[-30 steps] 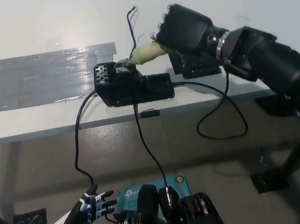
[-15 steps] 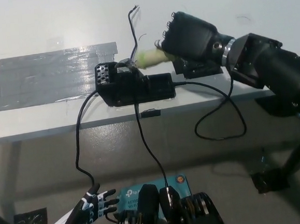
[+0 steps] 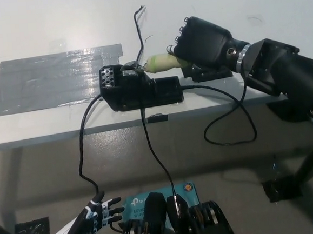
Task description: The robot uses its right hand to grab and lift the soldering gun kept on the middle of the table and puts it in its base
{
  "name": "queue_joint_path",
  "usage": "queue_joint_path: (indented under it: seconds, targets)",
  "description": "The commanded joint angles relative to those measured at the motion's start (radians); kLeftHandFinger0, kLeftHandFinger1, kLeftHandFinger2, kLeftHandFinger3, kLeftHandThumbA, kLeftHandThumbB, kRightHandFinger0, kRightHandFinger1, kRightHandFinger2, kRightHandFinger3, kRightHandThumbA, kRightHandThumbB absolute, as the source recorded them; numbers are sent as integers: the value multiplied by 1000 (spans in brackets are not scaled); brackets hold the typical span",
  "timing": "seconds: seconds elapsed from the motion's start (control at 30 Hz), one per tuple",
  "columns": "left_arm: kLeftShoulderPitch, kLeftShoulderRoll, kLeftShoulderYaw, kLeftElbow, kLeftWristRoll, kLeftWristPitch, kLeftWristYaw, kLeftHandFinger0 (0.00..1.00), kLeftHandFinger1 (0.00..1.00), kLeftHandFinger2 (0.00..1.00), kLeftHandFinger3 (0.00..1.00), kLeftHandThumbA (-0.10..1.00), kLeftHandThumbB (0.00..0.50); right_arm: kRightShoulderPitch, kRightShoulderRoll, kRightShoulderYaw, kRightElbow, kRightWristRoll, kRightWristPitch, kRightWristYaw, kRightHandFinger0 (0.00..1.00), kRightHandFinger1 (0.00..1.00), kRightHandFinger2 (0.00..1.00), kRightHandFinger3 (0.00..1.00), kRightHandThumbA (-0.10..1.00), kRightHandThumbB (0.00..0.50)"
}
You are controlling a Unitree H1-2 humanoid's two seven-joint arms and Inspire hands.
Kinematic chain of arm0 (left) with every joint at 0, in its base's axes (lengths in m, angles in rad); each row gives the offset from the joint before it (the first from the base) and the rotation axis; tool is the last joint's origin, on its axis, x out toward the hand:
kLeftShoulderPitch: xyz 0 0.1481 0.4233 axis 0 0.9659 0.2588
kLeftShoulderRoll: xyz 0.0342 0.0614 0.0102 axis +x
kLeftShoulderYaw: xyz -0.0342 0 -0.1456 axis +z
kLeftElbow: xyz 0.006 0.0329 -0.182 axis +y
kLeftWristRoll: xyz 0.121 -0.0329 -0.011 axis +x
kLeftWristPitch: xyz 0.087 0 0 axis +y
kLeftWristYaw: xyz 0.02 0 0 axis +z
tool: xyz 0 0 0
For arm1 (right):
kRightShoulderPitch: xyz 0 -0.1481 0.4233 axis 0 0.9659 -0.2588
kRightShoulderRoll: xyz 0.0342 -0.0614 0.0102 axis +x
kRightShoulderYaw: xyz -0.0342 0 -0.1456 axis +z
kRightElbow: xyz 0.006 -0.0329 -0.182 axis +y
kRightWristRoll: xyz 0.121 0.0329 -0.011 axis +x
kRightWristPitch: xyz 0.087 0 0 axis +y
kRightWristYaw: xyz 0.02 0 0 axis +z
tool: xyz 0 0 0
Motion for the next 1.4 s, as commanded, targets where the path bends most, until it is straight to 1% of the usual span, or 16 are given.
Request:
queue_joint_path:
  seconds: [0.0,0.03,0.1,0.3,0.33,0.37,0.5,0.6,0.67,0.77,1.0,1.13,1.23,1.3,1.33,1.37]
  targets:
    - [-16,32,-7,-29,-27,13,16,1000,1000,1000,1000,1000,310,-48,-27,-11,5,3,-12,22,0,0,0,502,7,293]
    - [-16,33,-8,-29,-27,13,16,1000,1000,1000,1000,1000,310,-48,-27,-11,4,4,-12,23,0,0,0,500,6,297]
    - [-16,28,-9,-33,-19,13,17,1000,1000,1000,1000,1000,301,-53,-23,-11,-4,2,-10,22,0,0,0,449,76,222]
    - [-26,21,-27,-37,-17,13,21,1000,1000,1000,1000,1000,284,-61,-12,-11,-2,4,-16,24,0,0,46,629,142,214]
    - [-29,19,-29,-38,-18,13,21,1000,1000,1000,1000,1000,287,-67,-9,0,8,-12,-20,-13,0,0,25,568,152,242]
    - [-31,18,-32,-39,-21,13,21,1000,1000,1000,1000,1000,295,-74,-5,9,18,-24,-21,-30,0,0,7,518,165,230]
    - [-36,20,-39,-43,-18,13,22,1000,1000,1000,1000,1000,296,-83,10,22,40,-28,-23,-44,0,0,0,482,141,288]
    - [-38,22,-40,-50,-18,13,13,1000,1000,1000,1000,1000,292,-90,20,36,40,-38,-15,-24,0,0,1,436,129,282]
    - [-38,27,-48,-64,-17,13,19,1000,1000,1000,1000,1000,288,-99,25,59,45,-62,-1,-6,0,0,27,383,188,222]
    - [-38,26,-49,-70,-20,13,22,1000,1000,1000,1000,1000,268,-104,35,66,57,-56,5,-15,0,0,25,284,182,250]
    - [-43,23,-55,-76,-17,13,18,1000,1000,1000,1000,1000,292,-113,55,93,106,-74,12,-64,0,0,0,291,52,283]
    - [-44,19,-62,-78,-14,13,18,1000,1000,1000,1000,1000,289,-117,72,123,127,-99,43,-63,0,0,14,351,43,281]
    - [-42,14,-70,-83,-11,13,19,1000,1000,1000,1000,1000,304,-111,90,100,158,-37,15,-41,0,0,35,347,-56,273]
    - [-43,13,-73,-85,-10,13,22,1000,1000,1000,1000,1000,310,-116,109,104,188,-39,22,-54,0,0,27,351,-70,226]
    - [-43,12,-75,-86,-10,13,24,1000,1000,1000,1000,1000,313,-118,114,104,192,-36,22,-50,0,0,61,315,-44,188]
    - [-42,12,-76,-88,-9,13,26,1000,1000,1000,1000,1000,308,-119,122,103,196,-35,27,-46,0,0,120,288,8,188]
